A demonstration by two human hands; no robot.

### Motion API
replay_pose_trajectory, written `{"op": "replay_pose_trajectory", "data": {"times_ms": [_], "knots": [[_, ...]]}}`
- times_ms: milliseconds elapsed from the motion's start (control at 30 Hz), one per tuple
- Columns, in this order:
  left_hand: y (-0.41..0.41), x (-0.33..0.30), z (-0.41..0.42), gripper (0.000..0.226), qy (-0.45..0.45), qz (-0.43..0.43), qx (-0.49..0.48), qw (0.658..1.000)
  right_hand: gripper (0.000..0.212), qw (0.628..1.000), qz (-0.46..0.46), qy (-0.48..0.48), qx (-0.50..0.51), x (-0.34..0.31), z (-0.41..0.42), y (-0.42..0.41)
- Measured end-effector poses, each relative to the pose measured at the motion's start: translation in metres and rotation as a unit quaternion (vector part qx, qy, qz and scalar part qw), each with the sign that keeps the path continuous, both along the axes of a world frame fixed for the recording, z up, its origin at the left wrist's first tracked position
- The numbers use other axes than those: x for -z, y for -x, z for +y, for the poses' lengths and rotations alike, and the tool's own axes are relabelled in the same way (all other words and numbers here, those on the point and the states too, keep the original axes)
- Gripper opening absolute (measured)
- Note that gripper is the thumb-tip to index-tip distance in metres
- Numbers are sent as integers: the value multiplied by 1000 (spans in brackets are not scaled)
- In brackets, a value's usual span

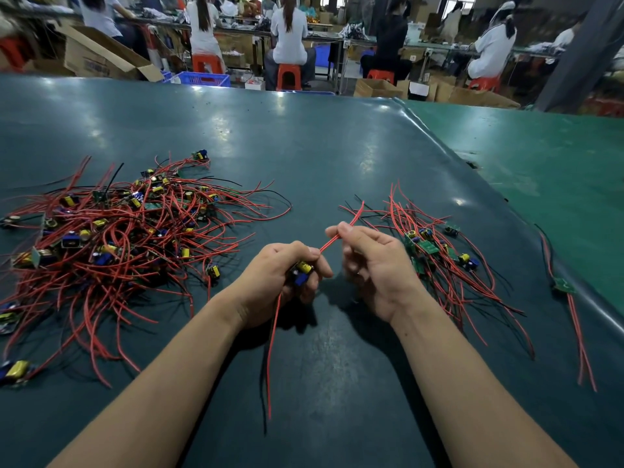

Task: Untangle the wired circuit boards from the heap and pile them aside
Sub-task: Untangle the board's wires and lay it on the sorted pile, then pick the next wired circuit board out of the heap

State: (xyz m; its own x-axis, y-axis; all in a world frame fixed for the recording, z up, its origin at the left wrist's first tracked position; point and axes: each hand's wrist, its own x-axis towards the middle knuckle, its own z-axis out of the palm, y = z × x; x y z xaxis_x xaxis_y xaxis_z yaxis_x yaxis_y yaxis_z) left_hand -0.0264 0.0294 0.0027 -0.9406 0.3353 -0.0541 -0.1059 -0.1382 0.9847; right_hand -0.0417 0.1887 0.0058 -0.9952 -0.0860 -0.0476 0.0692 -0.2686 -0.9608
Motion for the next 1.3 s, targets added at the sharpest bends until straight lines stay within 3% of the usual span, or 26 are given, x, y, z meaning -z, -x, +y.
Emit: {"op": "replay_pose_trajectory", "data": {"times_ms": [167,333,433,533,600,867,967,1100,1200,1300], "knots": [[-1,-1,-1,29,-2,-5,37,999,18,986,16,94,134,-2,5,7],[-1,0,-3,29,-20,-12,43,999,22,968,19,126,217,0,9,11],[1,0,-2,24,-78,-26,1,997,26,984,-5,53,170,0,5,9],[4,2,0,31,-99,-11,-61,993,40,995,-2,-95,11,3,-8,-2],[5,3,1,30,-103,1,-81,991,45,993,2,-105,-61,2,-11,-7],[5,9,3,30,-83,36,-91,992,23,985,10,-133,-111,1,-8,-15],[10,7,3,33,-118,26,-197,973,15,996,6,-60,-58,-5,-8,-13],[19,5,-12,27,-141,60,-393,907,5,993,37,59,95,-13,-3,-7],[19,7,-14,28,-123,102,-425,891,8,966,49,134,217,-16,3,-2],[17,9,-9,26,-60,150,-405,900,8,941,-26,237,240,-12,1,-3]]}}
